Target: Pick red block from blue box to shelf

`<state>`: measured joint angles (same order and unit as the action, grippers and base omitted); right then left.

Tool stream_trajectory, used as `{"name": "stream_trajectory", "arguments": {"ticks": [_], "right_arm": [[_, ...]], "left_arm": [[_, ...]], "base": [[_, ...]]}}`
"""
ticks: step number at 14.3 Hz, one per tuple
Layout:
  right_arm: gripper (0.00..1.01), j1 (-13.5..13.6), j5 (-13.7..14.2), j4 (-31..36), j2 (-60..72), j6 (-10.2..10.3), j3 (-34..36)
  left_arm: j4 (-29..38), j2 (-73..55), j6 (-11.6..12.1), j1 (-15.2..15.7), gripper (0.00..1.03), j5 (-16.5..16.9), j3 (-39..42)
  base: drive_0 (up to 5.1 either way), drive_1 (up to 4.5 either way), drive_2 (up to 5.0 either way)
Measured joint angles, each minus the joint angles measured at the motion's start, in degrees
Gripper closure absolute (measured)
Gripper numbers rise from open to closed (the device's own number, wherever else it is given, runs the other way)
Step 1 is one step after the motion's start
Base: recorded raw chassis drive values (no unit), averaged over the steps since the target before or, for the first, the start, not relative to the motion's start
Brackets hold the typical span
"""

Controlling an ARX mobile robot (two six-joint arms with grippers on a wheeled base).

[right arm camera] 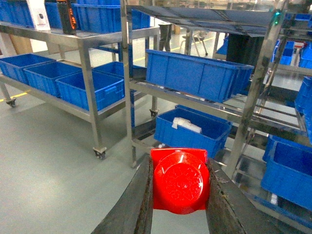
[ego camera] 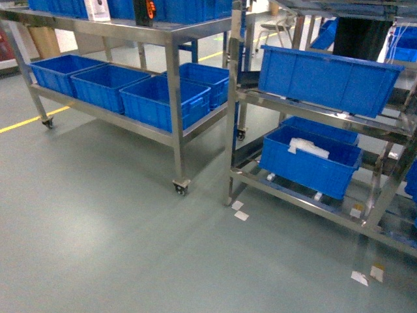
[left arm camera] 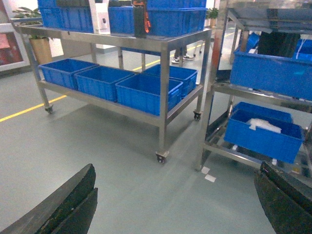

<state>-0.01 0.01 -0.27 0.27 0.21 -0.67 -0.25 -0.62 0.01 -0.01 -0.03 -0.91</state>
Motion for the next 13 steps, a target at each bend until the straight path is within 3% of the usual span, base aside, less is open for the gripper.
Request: {"name": "stream_trajectory", "arguments": {"ticks": [13], "right_arm": [[0.80, 0.00, 0.00, -0.02, 0.00, 0.00, 0.00]], "left_arm": [[0.00, 0.00, 0.00, 0.00, 0.05, 0.00, 0.00]], "base": [[-1.4, -1.44, -1.4]]}}
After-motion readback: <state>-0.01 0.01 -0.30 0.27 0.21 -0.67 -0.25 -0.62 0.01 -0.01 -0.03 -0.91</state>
